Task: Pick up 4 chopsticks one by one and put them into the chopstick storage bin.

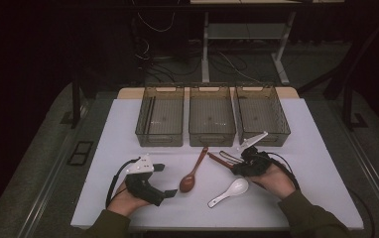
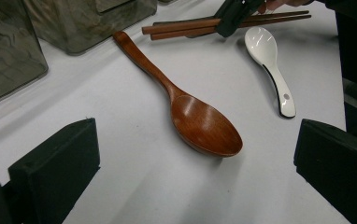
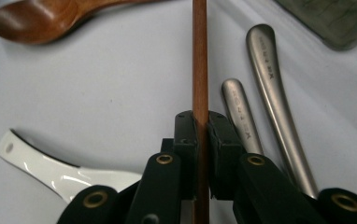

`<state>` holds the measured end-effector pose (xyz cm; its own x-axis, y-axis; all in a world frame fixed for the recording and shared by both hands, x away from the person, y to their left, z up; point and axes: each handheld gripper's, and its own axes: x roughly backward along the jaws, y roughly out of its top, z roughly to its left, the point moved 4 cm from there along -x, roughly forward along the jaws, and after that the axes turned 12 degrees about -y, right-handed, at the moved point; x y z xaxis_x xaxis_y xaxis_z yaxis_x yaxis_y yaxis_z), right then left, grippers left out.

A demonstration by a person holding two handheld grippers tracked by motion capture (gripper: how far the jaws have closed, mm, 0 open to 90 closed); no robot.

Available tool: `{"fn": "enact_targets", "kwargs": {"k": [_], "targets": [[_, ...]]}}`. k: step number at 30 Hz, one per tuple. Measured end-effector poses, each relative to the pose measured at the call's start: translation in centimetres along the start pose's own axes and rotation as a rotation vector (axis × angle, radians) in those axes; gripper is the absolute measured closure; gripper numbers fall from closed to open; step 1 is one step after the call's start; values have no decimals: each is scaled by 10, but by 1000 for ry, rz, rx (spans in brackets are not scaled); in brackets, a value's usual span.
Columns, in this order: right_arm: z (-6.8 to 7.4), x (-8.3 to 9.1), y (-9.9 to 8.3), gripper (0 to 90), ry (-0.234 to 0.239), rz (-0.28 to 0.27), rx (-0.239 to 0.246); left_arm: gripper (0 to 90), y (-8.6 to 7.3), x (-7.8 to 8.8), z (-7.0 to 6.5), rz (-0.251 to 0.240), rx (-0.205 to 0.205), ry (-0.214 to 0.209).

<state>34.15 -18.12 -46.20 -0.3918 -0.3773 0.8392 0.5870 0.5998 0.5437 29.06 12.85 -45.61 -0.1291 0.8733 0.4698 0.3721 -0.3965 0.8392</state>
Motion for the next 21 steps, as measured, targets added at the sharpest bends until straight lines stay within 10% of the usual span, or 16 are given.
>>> {"fn": "enact_targets", "kwargs": {"k": [21], "targets": [[-8,5,-5,657,48,-43,14,0,0,0,0,-3,-1,-2]]}}
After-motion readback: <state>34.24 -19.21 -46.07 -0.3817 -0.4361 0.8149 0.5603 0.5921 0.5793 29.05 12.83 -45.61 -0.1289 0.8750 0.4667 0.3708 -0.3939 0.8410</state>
